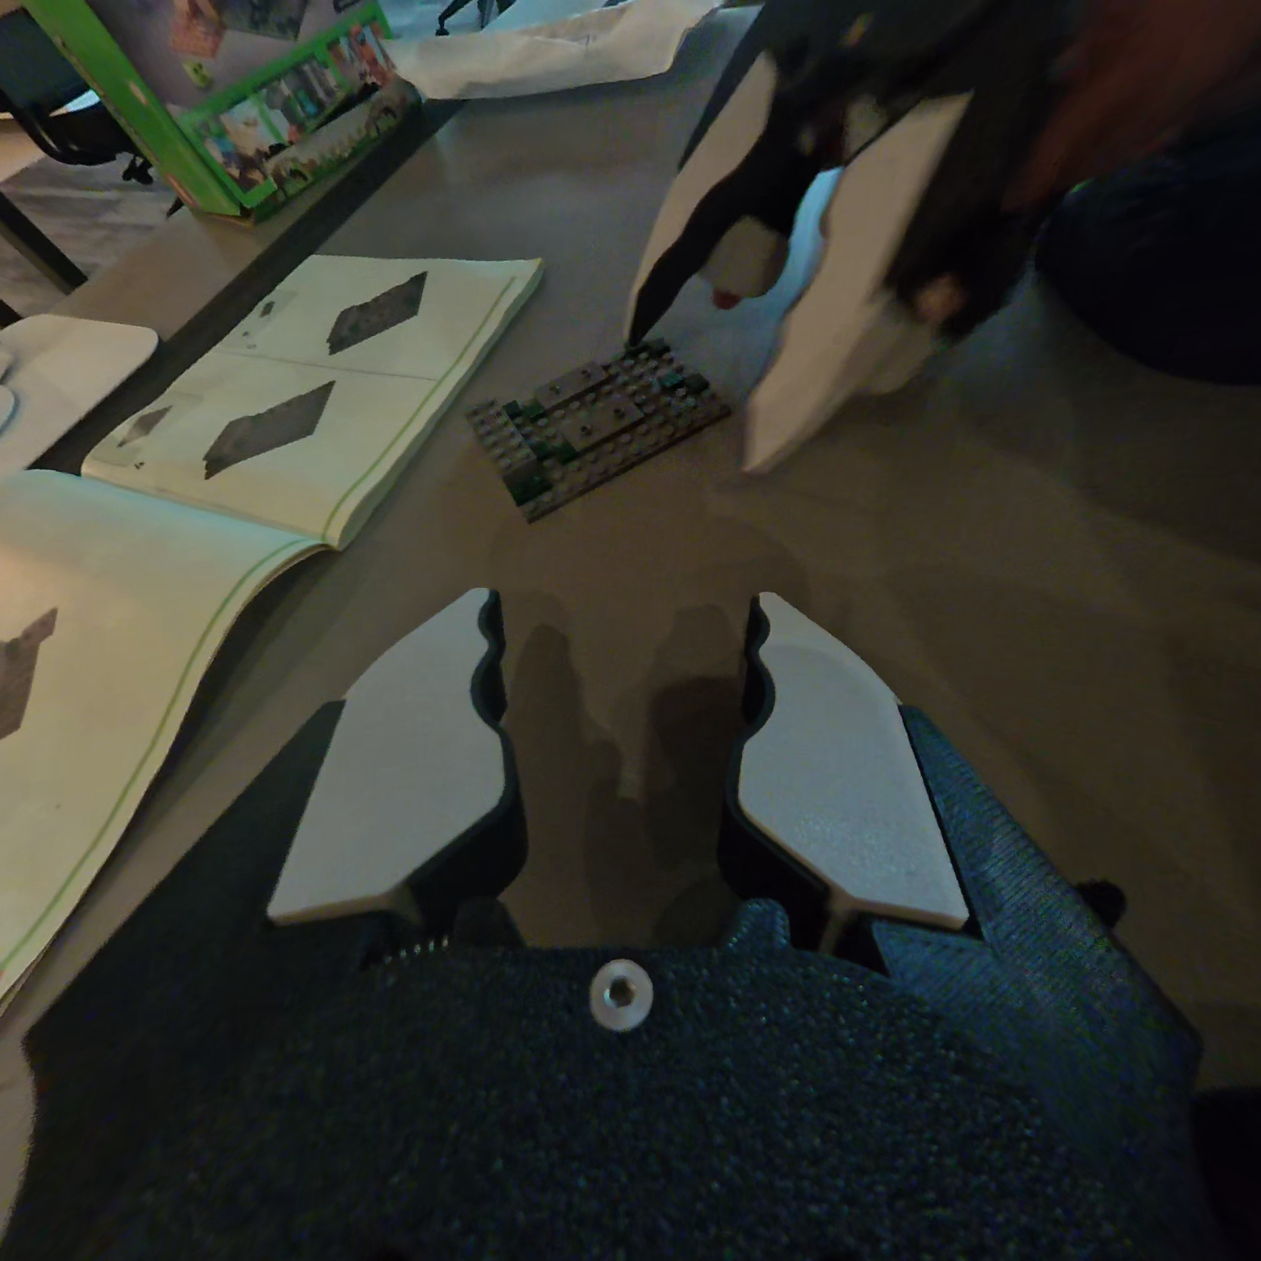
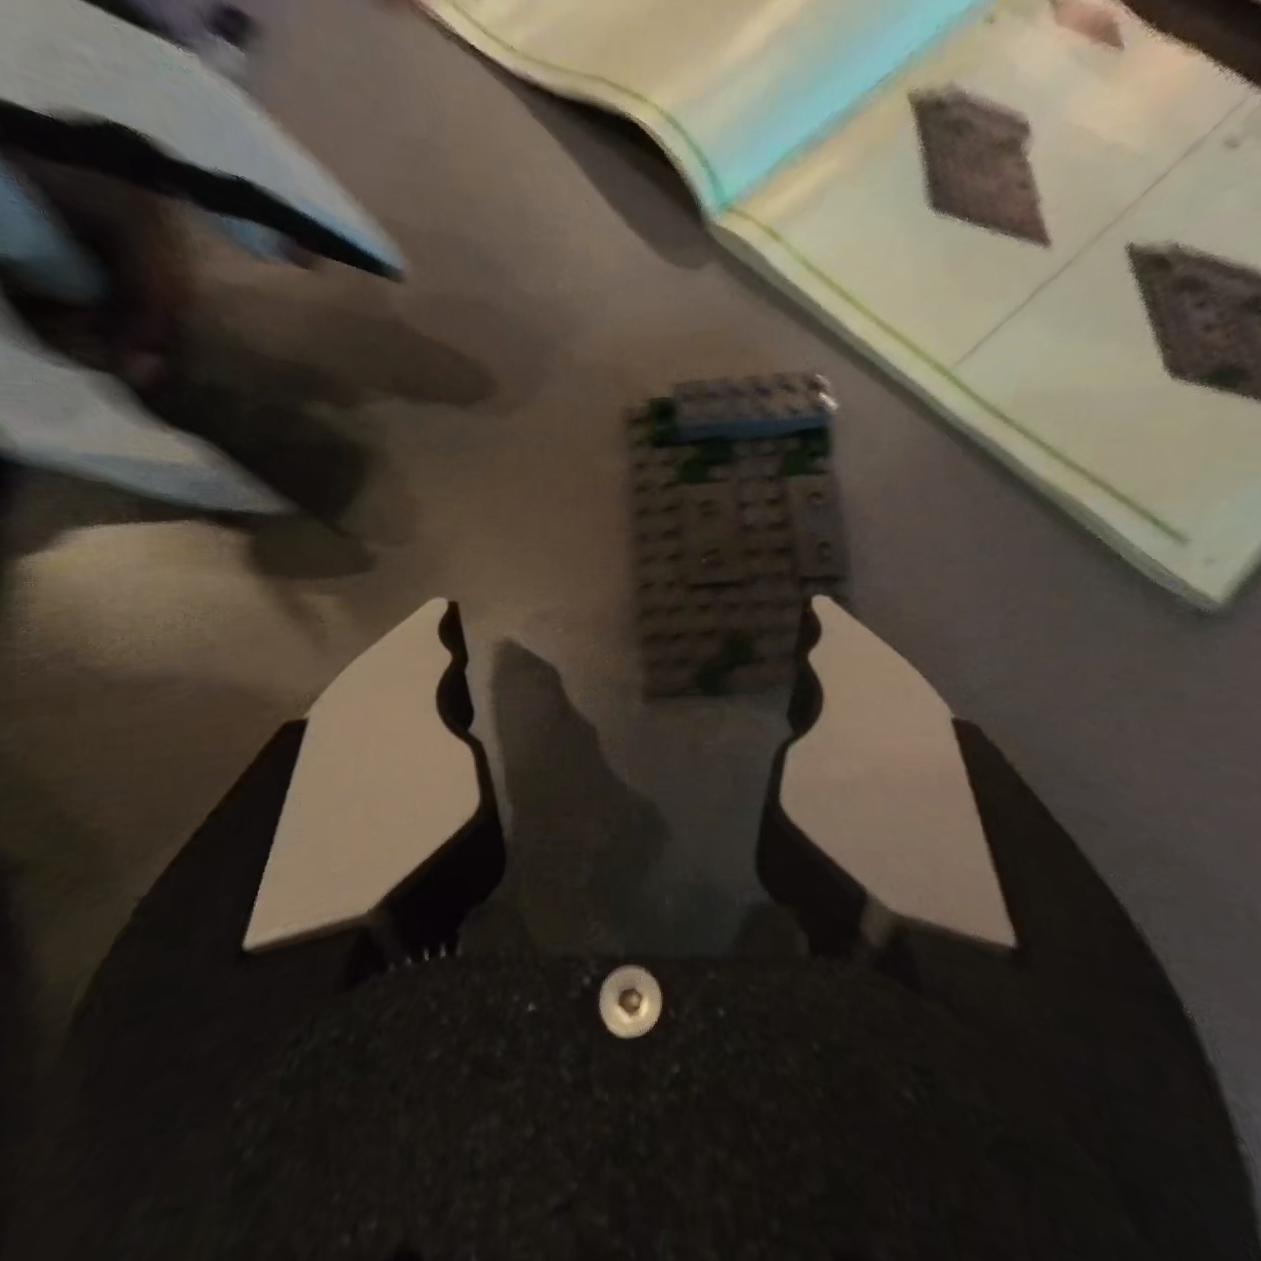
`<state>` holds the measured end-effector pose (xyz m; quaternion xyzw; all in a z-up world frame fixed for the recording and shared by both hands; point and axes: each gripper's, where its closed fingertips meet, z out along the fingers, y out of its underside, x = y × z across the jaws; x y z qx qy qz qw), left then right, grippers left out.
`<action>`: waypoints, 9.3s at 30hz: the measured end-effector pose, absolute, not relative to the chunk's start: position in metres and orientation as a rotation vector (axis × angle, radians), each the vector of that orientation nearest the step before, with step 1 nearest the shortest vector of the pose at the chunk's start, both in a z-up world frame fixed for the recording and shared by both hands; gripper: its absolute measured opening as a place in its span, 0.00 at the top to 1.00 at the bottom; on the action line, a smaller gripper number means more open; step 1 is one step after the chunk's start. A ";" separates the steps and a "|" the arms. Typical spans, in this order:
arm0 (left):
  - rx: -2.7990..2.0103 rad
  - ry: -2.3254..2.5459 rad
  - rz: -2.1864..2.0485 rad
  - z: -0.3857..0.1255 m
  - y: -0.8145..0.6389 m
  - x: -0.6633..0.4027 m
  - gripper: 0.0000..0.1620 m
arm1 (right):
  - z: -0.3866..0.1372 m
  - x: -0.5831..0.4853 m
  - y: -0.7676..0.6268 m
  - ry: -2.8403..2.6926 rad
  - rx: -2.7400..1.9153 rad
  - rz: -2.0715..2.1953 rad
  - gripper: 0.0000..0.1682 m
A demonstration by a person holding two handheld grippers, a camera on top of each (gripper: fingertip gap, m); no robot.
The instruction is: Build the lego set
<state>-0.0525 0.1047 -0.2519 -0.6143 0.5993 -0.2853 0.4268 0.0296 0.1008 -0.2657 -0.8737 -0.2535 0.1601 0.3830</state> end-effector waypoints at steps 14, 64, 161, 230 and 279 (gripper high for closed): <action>-1.582 1.439 -0.653 -0.251 0.109 -0.057 0.69 | -0.278 0.068 0.112 -0.838 -2.237 0.591 0.55; -1.582 1.480 -0.730 -0.258 0.105 -0.056 0.87 | -0.283 0.039 0.174 -1.927 -1.919 0.484 0.90; -1.855 1.036 -0.419 -0.260 0.234 -0.018 1.00 | -0.275 0.121 0.327 -0.672 -2.257 0.191 1.00; -1.637 1.372 -0.362 -0.228 0.211 0.029 0.93 | -0.229 0.158 0.193 -0.938 -1.886 0.236 0.88; -1.623 2.183 -0.647 -0.276 0.209 0.123 0.91 | -0.272 0.186 0.184 -1.083 -2.009 0.309 0.89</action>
